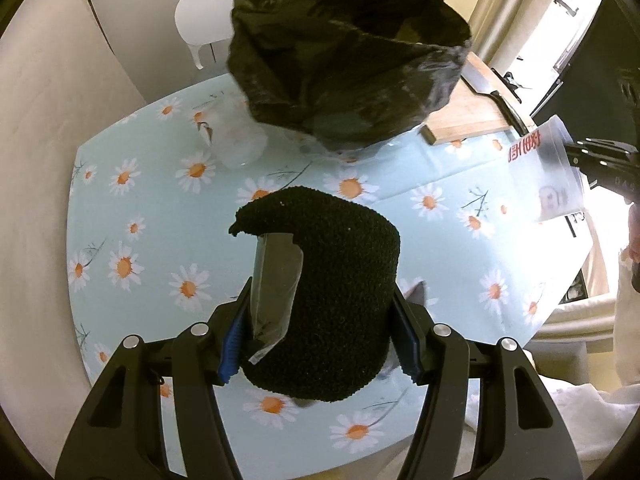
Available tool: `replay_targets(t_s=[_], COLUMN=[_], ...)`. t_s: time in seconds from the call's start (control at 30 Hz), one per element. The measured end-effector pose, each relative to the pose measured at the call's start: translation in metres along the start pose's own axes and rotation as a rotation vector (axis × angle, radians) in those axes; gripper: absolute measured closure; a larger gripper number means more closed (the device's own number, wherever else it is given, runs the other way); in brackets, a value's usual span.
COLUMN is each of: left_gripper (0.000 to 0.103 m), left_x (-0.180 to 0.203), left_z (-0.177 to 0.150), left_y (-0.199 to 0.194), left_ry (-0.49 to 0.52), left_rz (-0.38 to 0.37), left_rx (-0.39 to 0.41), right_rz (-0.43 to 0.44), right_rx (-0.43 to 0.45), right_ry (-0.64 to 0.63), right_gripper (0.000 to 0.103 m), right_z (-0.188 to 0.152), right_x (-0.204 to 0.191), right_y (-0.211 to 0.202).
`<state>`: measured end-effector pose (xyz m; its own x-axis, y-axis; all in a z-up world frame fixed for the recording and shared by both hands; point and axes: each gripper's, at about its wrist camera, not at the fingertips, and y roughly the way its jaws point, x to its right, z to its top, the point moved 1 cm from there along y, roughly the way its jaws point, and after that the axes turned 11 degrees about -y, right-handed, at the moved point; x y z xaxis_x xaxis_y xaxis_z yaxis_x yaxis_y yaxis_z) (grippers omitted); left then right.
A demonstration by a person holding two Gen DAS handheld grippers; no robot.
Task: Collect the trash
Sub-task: 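Carry the sponge and clear bowl over the black bin and open both tools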
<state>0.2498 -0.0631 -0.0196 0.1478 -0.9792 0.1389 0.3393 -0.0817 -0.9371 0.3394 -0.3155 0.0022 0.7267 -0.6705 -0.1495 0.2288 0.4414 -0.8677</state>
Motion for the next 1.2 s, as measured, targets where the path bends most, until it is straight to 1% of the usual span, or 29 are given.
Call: replay_targets(t_s=[0.2, 0.3, 0.37, 0.53, 0.6, 0.73, 0.77, 0.83, 0.93, 1.0, 1.13, 1.2], left_gripper=[0.042, 0.042, 0.042, 0.042, 0.042, 0.042, 0.042, 0.042, 0.042, 0.042, 0.042, 0.042], left_x=[0.024, 0.03, 0.034, 0.046, 0.051, 0.062, 0.065, 0.068, 0.074, 0.076, 0.079, 0.077], left_z=[0.0, 0.003, 0.007, 0.019, 0.027, 0.048, 0.054, 0.065, 0.082, 0.091, 0.112, 0.122], left_y=[-0.005, -0.008, -0.014, -0.027, -0.032, -0.038, -0.039, -0.039, -0.038, -0.036, -0.033, -0.032], left_ry=[-0.02, -0.045, -0.059, -0.014, 0.007, 0.065, 0.077, 0.092, 0.133, 0.145, 0.187, 0.192], left_rz=[0.006, 0.015, 0.003, 0.014, 0.004, -0.014, -0.028, -0.063, -0.072, -0.092, -0.084, -0.083], left_rx=[0.002, -0.012, -0.01, 0.022, 0.039, 0.075, 0.084, 0.088, 0.097, 0.096, 0.095, 0.099], right_rz=[0.015, 0.017, 0.031, 0.02, 0.008, -0.02, -0.028, -0.035, -0.033, -0.036, -0.043, -0.04], right_rx=[0.015, 0.018, 0.029, 0.061, 0.067, 0.092, 0.099, 0.107, 0.115, 0.12, 0.129, 0.135], right_ry=[-0.05, -0.074, -0.08, -0.077, -0.089, -0.11, -0.108, -0.107, -0.121, -0.124, -0.14, -0.147], right_gripper=[0.099, 0.099, 0.099, 0.099, 0.099, 0.099, 0.099, 0.099, 0.099, 0.099, 0.099, 0.099], right_z=[0.001, 0.004, 0.007, 0.017, 0.024, 0.044, 0.05, 0.06, 0.079, 0.09, 0.116, 0.13], right_x=[0.016, 0.023, 0.027, 0.04, 0.043, 0.047, 0.049, 0.052, 0.057, 0.062, 0.069, 0.071], right_y=[-0.012, -0.016, -0.019, -0.032, -0.036, -0.045, -0.047, -0.049, -0.049, -0.048, -0.043, -0.037])
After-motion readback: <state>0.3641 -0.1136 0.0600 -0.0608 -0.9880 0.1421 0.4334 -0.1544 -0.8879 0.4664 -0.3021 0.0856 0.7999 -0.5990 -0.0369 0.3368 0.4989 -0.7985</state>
